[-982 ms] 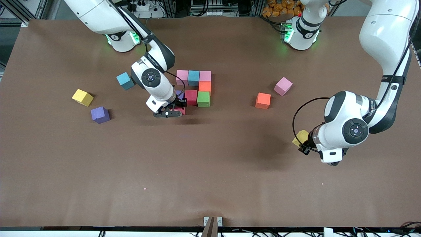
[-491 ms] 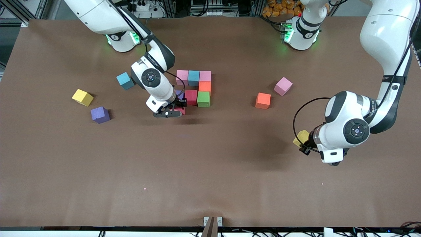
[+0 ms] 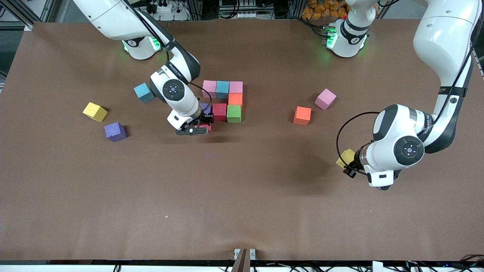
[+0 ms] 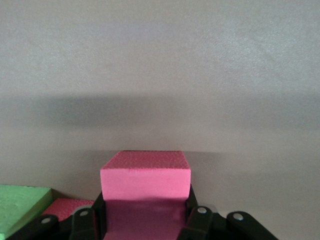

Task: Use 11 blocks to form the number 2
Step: 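Open the right gripper and lift it away from the pink cube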

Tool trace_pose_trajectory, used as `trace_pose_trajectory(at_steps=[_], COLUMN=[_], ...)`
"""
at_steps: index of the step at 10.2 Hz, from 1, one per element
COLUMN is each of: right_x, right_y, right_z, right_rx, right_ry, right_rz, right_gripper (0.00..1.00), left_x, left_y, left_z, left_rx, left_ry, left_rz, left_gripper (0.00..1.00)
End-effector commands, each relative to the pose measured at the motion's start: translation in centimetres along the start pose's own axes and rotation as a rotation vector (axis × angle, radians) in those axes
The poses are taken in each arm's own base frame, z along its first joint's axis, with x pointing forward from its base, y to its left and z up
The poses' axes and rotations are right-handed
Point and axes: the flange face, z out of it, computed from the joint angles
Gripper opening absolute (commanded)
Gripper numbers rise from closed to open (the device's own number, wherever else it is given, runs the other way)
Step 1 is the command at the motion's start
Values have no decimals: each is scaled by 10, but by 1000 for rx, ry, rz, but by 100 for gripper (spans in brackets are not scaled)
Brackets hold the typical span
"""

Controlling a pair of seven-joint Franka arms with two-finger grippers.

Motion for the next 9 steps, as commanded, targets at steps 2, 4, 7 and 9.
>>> trace_pose_trajectory(at_steps=[2,4,7,9], right_x=[2,4,7,14], right_y=[1,2,4,6], right_z=[1,0,-3,-22], right_rx=[-8,-9,-10,-15], right_ry=[15,13,14,28], right_rz=[13,61,67,68], right_gripper=[83,97,100,100], left_x=[0,0,0,0], left_y=[1,1,1,1], left_z=[-5,-5,-5,-5], left_rx=[-13,-11,-11,-11], left_ry=[-25,-25,-25,-25], left_rz=[14,14,14,14], left_gripper=[23,22,22,22])
